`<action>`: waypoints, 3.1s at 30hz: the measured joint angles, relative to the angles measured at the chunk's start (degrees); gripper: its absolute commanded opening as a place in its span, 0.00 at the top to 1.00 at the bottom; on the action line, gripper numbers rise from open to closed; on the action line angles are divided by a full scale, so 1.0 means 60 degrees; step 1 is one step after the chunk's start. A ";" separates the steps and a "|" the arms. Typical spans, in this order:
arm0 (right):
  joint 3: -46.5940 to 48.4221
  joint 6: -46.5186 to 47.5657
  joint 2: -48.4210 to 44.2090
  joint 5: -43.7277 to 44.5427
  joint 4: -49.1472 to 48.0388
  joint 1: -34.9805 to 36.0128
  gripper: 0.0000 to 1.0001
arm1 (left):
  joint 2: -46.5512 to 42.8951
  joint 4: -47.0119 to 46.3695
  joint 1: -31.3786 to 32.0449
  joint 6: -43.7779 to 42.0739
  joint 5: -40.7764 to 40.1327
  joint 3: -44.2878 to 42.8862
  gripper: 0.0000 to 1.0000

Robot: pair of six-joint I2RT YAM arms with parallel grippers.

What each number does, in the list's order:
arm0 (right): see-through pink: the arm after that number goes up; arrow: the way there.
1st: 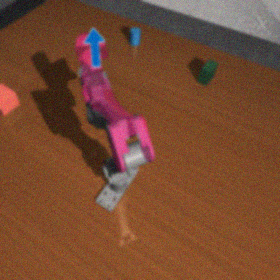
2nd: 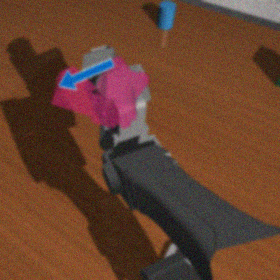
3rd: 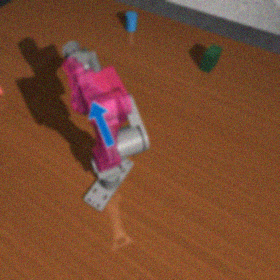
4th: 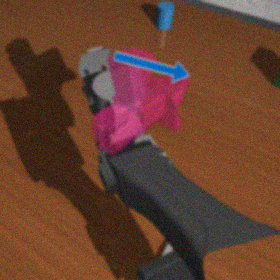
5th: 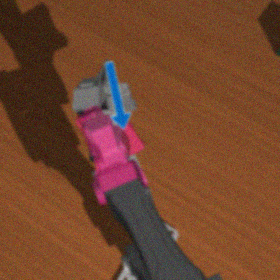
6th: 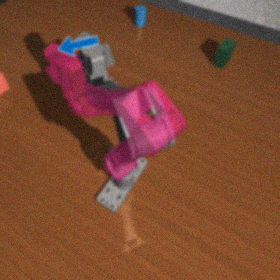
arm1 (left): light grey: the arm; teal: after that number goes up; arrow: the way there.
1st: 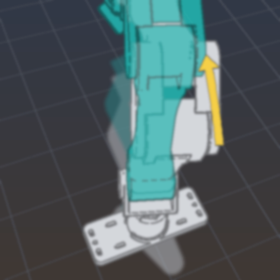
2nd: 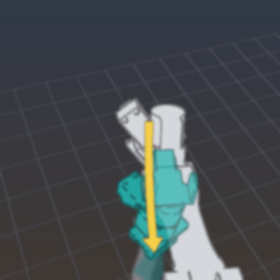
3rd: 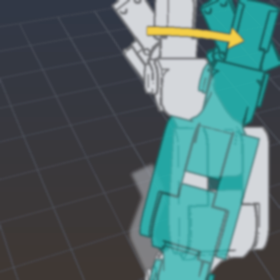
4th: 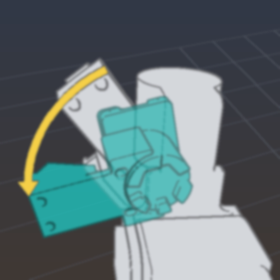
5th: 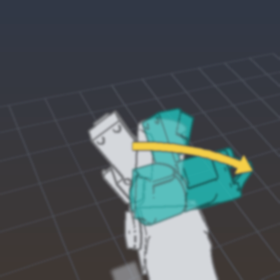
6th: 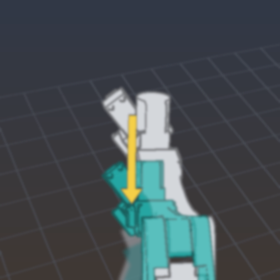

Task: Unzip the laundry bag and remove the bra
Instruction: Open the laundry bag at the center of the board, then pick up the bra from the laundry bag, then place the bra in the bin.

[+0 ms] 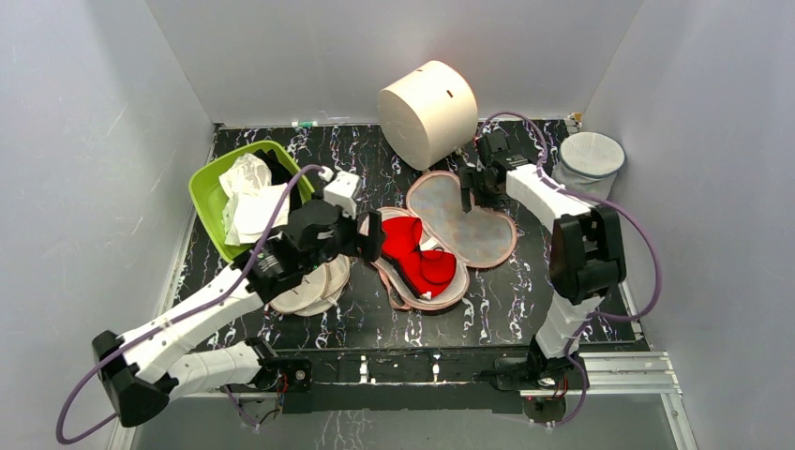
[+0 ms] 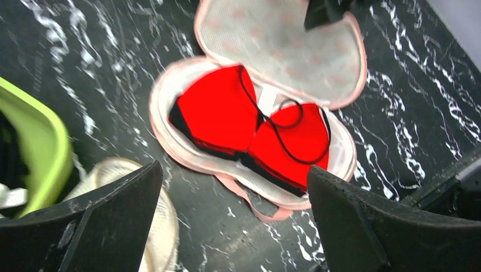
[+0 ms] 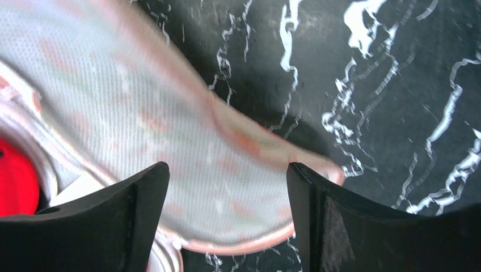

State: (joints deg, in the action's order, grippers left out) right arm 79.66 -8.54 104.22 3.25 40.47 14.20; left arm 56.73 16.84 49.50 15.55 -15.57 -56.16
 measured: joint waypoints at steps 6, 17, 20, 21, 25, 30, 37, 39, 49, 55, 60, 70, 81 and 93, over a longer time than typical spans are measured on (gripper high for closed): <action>-0.1413 -0.0102 -0.2575 -0.0036 -0.0208 0.0007 0.12 | 0.0994 -0.0080 0.0000 0.1650 0.0783 0.0699 0.02; -0.4470 -0.0350 -0.6094 -0.1927 -0.1417 0.0011 0.06 | 0.1854 -0.1971 -0.0350 0.4998 0.2503 0.2335 0.16; -0.5104 -0.0477 -0.6604 -0.2401 -0.1581 0.0011 0.03 | 0.2208 -0.2827 -0.0663 0.5876 0.2929 0.2696 0.19; -0.5286 -0.0576 -0.6834 -0.2590 -0.1676 0.0011 0.02 | 0.2346 -0.3111 -0.0776 0.6182 0.3056 0.2841 0.20; -0.5788 -0.0820 -0.7774 -0.3217 -0.2116 0.0018 0.02 | 0.3049 -0.3963 -0.1147 0.7082 0.3282 0.3297 0.27; -0.5832 -0.0947 -0.8404 -0.3534 -0.2656 0.0018 0.02 | 0.3657 -0.4320 -0.1410 0.7442 0.3173 0.3366 0.38; -0.6040 -0.1107 -0.8357 -0.3825 -0.3027 0.0018 0.02 | 0.4229 -0.4295 -0.1752 0.7049 0.2517 0.2951 0.47; -0.6051 -0.1107 -0.8302 -0.3858 -0.3020 0.0018 0.02 | 0.4346 -0.4280 -0.1927 0.6852 0.2364 0.2805 0.51; -0.6054 -0.1104 -0.8309 -0.4003 -0.3038 0.0018 0.02 | 0.6087 -0.5002 -0.2229 0.6597 0.2492 0.2120 0.72; -0.6054 -0.1104 -0.8317 -0.4000 -0.3034 0.0018 0.02 | 0.6553 -0.5927 -0.2510 0.6819 0.3009 0.2167 0.93; -0.6054 -0.1104 -0.8327 -0.4000 -0.3031 0.0018 0.02 | 0.6237 -0.6317 -0.2608 0.6459 0.3399 0.2193 1.00; -0.6054 -0.1107 -0.8335 -0.3996 -0.3031 0.0018 0.02 | 0.3807 -0.5027 -0.2608 0.4546 0.3836 0.1311 1.00; -0.6062 -0.1107 -0.8368 -0.4003 -0.3031 0.0018 0.02 | 0.1271 -0.0958 -0.2641 0.1614 0.2903 -0.1523 1.00; -0.6062 -0.1107 -0.8375 -0.4033 -0.3031 0.0018 0.02 | 0.2288 0.2863 -0.3592 0.0882 -0.0678 -0.5391 1.00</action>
State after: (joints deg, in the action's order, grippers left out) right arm 43.29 -15.18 53.98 -20.95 22.28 14.31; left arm 70.46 34.02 27.94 20.84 -19.64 -88.51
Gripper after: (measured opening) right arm 0.980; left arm 0.043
